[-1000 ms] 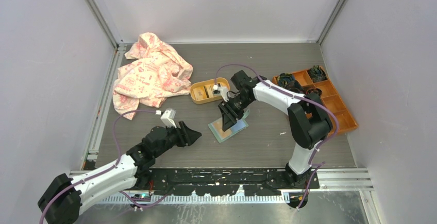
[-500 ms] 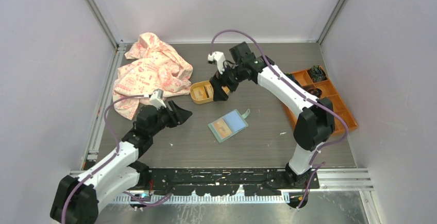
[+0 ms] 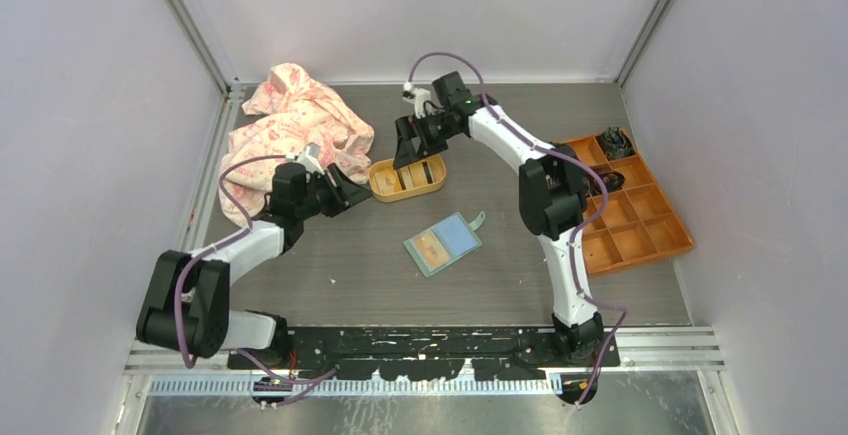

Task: Put the credit cards into the card holder
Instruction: Pick up the credit card from the storage box.

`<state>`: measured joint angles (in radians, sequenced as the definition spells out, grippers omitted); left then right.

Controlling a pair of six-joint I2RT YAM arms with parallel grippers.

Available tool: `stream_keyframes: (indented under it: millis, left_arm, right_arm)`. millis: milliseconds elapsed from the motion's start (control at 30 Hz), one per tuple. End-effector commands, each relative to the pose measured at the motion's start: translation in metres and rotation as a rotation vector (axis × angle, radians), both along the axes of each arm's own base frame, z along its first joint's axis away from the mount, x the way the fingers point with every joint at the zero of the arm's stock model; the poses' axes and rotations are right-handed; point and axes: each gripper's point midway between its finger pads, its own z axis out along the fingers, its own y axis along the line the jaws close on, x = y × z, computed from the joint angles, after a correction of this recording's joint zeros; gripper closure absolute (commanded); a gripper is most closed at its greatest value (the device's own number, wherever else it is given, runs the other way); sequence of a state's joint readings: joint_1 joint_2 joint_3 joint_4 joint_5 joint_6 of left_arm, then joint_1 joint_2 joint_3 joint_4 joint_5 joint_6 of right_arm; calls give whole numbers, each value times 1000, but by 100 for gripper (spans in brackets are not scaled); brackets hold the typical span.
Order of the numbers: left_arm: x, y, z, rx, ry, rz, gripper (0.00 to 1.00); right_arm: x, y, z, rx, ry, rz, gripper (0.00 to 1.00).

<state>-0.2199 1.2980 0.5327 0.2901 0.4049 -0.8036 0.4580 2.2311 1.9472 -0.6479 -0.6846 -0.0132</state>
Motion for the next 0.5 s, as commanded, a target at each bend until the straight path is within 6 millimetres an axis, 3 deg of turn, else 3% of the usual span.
stream_keyframes:
  millis: [0,133,267,467]
  left_arm:
    - [29,-7,17,-18,-66,-23,53]
    - [43,-2,2,28,-18,13,56]
    - [53,-2,-7,49,8,19,60]
    - [63,-7,-18,52,41,-1,64]
  right_arm:
    - [-1,31,13,20,-34,17,2]
    - [-1,38,-11,-14,9,9,16]
    - [9,43,-20,-36,27,-18,31]
    - [13,40,-37,-83,50,-52,37]
